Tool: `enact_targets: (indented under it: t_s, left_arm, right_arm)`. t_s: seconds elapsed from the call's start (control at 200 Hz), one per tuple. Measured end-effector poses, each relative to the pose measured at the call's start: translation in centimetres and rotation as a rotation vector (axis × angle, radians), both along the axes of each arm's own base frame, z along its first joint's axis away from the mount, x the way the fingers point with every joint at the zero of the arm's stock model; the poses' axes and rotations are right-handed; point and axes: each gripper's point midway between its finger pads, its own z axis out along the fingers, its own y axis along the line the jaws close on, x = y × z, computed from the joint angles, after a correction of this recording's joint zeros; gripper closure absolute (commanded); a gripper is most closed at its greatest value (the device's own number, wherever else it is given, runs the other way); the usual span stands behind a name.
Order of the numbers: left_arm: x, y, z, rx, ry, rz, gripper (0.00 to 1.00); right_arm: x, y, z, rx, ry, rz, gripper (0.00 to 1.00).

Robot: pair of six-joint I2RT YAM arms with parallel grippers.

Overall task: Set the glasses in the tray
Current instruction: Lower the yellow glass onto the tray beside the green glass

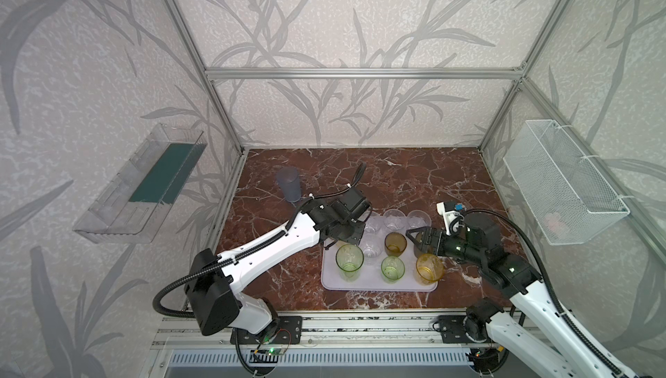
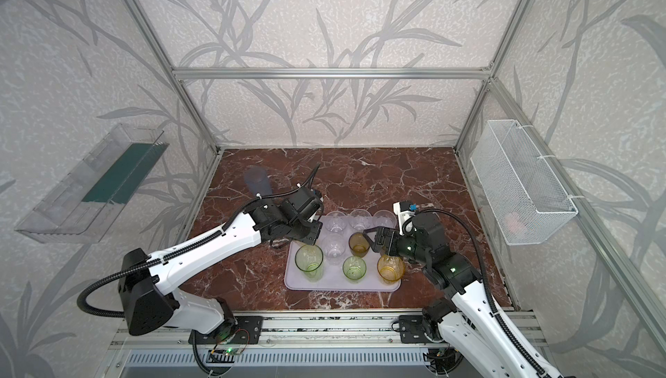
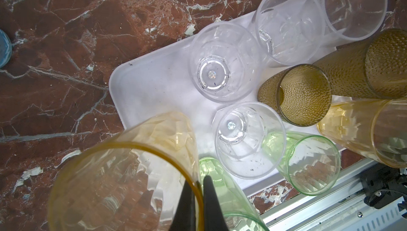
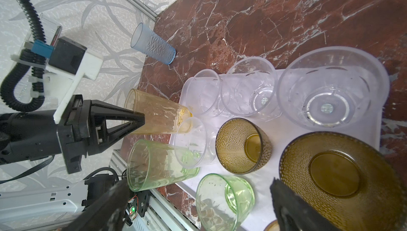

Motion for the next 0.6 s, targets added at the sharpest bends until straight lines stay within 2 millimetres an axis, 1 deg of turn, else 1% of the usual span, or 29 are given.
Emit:
enact_targets:
  t_s: [0.255,0.475,0.515,0.6]
  left_arm:
    - [-0.7,-0.3,-1.4,0.034,0.046,-0.019,1.0]
    - [-0.7,-0.3,-1.8,0.044,0.056,-0.021,1.0]
    - [-0.7,-0.4,-1.9,0.045,0.057,-0.021,0.96]
    - [-0.7,-0.4,-2.1,0.051,0.062,-0.021,0.93]
  right_arm:
    - [-0.1,-0.1,-0.6,-0.007,0.014,-0.001,0.01]
    - [-0.1,-0.2,-0.7,-0.009,0.015,-0.005,0.01]
    - [-0.1,-0.2,-0.6,-0.01,0.013,-0.006,0.01]
    - [-0.1,-0.2,-0.6,-0.01,0.011,-0.008,0.01]
